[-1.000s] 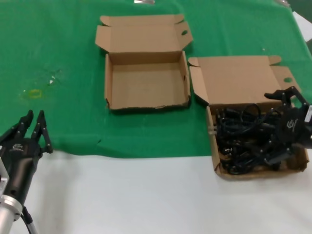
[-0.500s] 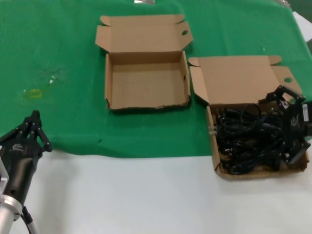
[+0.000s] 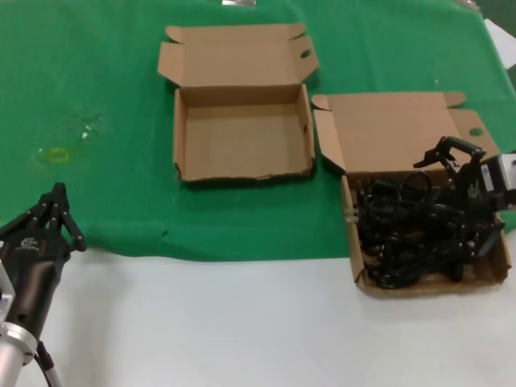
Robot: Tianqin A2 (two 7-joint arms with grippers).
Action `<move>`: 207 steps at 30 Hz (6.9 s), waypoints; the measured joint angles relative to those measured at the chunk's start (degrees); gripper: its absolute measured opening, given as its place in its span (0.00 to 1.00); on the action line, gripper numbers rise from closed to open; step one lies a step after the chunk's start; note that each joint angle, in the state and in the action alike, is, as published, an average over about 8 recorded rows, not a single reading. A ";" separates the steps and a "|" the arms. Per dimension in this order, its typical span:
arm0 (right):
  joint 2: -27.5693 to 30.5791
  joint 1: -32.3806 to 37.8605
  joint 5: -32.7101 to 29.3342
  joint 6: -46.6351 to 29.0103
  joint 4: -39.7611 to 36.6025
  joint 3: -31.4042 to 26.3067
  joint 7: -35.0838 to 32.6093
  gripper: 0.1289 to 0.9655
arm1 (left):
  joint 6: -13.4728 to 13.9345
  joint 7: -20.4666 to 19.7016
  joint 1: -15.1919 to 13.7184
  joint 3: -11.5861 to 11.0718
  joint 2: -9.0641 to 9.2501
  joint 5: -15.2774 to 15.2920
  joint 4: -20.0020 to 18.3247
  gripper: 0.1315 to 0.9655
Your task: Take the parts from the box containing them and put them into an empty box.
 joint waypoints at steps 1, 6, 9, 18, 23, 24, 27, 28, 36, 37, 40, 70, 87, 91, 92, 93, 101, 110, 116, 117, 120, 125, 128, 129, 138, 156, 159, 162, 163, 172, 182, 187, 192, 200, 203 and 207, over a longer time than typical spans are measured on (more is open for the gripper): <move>-0.55 0.63 -0.25 -0.12 -1.31 -0.12 -0.76 1.00 | 0.00 0.00 0.00 0.00 0.00 0.00 0.00 0.01; -3.04 3.52 -1.19 -0.13 -7.58 -0.32 -4.43 1.00 | 0.00 0.00 0.00 0.00 0.00 0.00 0.00 0.01; -4.05 4.72 -1.56 0.08 -10.31 -0.25 -6.04 0.99 | 0.00 0.00 0.00 0.00 0.00 0.00 0.00 0.01; -5.00 5.30 -2.11 0.85 -13.02 0.31 -7.61 0.93 | 0.00 0.00 0.00 0.00 0.00 0.00 0.00 0.01; -4.99 4.70 -2.24 1.20 -12.94 0.59 -7.47 0.88 | 0.00 0.00 0.00 0.00 0.00 0.00 0.00 0.01; -5.00 4.61 -2.27 1.25 -12.91 0.63 -7.44 0.85 | 0.00 0.00 0.00 0.00 0.00 0.00 0.00 0.01; -5.08 4.46 -2.40 1.39 -12.88 0.70 -7.34 0.78 | 0.00 0.00 0.00 0.00 0.00 0.00 0.00 0.01; -5.13 4.45 -2.45 1.42 -12.90 0.71 -7.32 0.76 | 0.00 0.00 0.00 0.00 0.00 0.00 0.00 0.01; -5.71 4.85 -2.90 1.73 -13.36 0.73 -7.46 0.66 | 0.00 0.00 0.00 0.00 0.00 0.00 0.00 0.01; -5.77 4.90 -2.96 1.77 -13.43 0.72 -7.52 0.63 | 0.00 0.00 0.00 0.00 0.00 0.00 0.00 0.01; -5.88 4.95 -3.10 1.92 -13.62 0.72 -7.75 0.53 | 0.00 0.00 0.00 0.00 0.00 0.00 0.00 0.01; -1.55 3.86 -2.07 -0.58 -2.40 2.62 2.57 0.11 | 0.00 0.00 0.00 0.00 0.00 0.00 0.00 0.01; -7.68 6.39 -0.49 1.35 -2.35 3.03 5.68 0.10 | 0.00 0.00 0.00 0.00 0.00 0.00 0.00 0.01; -10.78 7.74 -0.18 2.64 -5.82 2.91 3.57 0.10 | 0.00 0.00 0.00 0.00 0.00 0.00 0.00 0.01; -11.65 8.19 -0.10 2.99 -7.02 2.90 2.81 0.10 | 0.00 0.00 0.00 0.00 0.00 0.00 0.00 0.01; -12.56 8.68 -0.01 3.33 -8.31 2.90 2.02 0.10 | 0.00 0.00 0.00 0.00 0.00 0.00 0.00 0.01; -20.91 13.62 1.05 6.75 -22.39 3.62 -7.26 0.10 | 0.00 0.00 0.00 0.00 0.00 0.00 0.00 0.01; -29.02 19.13 2.60 11.57 -38.87 6.02 -18.31 0.10 | 0.00 0.00 0.00 0.00 0.00 0.00 0.00 0.01; -32.58 20.85 3.34 15.92 -44.62 7.56 -22.40 0.10 | 0.00 0.00 0.00 0.00 0.00 0.00 0.00 0.01; -33.09 21.01 3.44 16.71 -45.19 7.79 -22.81 0.10 | 0.00 0.00 0.00 0.00 0.00 0.00 0.00 0.01; -34.59 21.34 3.67 19.06 -46.46 8.41 -23.73 0.10 | 0.00 0.00 0.00 0.00 0.00 0.00 0.00 0.01; -36.72 21.38 3.79 22.27 -47.49 9.12 -24.47 0.10 | 0.00 0.00 0.00 0.00 0.00 0.00 0.00 0.01; -37.72 21.18 3.75 23.78 -47.80 9.40 -24.65 0.10 | 0.00 0.00 0.00 0.00 0.00 0.00 0.00 0.01; -37.98 21.09 3.73 24.21 -47.87 9.47 -24.69 0.10 | 0.00 0.00 0.00 0.00 0.00 0.00 0.00 0.01; -39.57 20.26 3.51 27.53 -48.19 10.05 -24.70 0.10 | 0.00 0.00 0.00 0.00 0.00 0.00 0.00 0.01; -40.48 19.12 3.60 30.98 -48.04 10.18 -24.19 0.10 | 0.00 0.00 0.00 0.00 0.00 0.00 0.00 0.01; -40.49 18.96 4.22 31.20 -47.81 9.71 -24.14 0.10 | 0.00 0.00 0.00 0.00 0.00 0.00 0.00 0.01; -40.50 18.77 5.17 31.44 -47.53 8.91 -24.09 0.10 | 0.00 0.00 0.00 0.00 0.00 0.00 0.00 0.01; -40.50 18.71 5.56 31.53 -47.44 8.57 -24.07 0.10 | 0.00 0.00 0.00 0.00 0.00 0.00 0.00 0.01; -40.51 18.11 10.10 32.40 -46.70 4.14 -24.09 0.14 | 0.00 0.00 0.00 0.00 0.00 0.00 0.00 0.01; -40.51 17.76 16.63 33.19 -46.02 -1.66 -24.45 0.26 | 0.00 0.00 0.00 0.00 0.00 0.00 0.00 0.01; -40.51 17.78 19.62 33.38 -45.82 -3.60 -24.92 0.36 | 0.00 0.00 0.00 0.00 0.00 0.00 0.00 0.01; -40.51 17.85 20.62 33.39 -45.79 -4.01 -25.16 0.50 | 0.00 0.00 0.00 0.00 0.00 0.00 0.00 0.01; -40.51 17.86 20.68 33.38 -45.79 -4.03 -25.18 0.62 | 0.00 0.00 0.00 0.00 0.00 0.00 0.00 0.01; -40.51 17.86 20.68 33.38 -45.79 -4.03 -25.18 0.71 | 0.00 0.00 0.00 0.00 0.00 0.00 0.00 0.03; -40.44 17.53 20.67 33.54 -45.42 -3.88 -24.97 0.79 | 0.00 0.00 0.00 0.00 0.00 0.00 0.00 0.06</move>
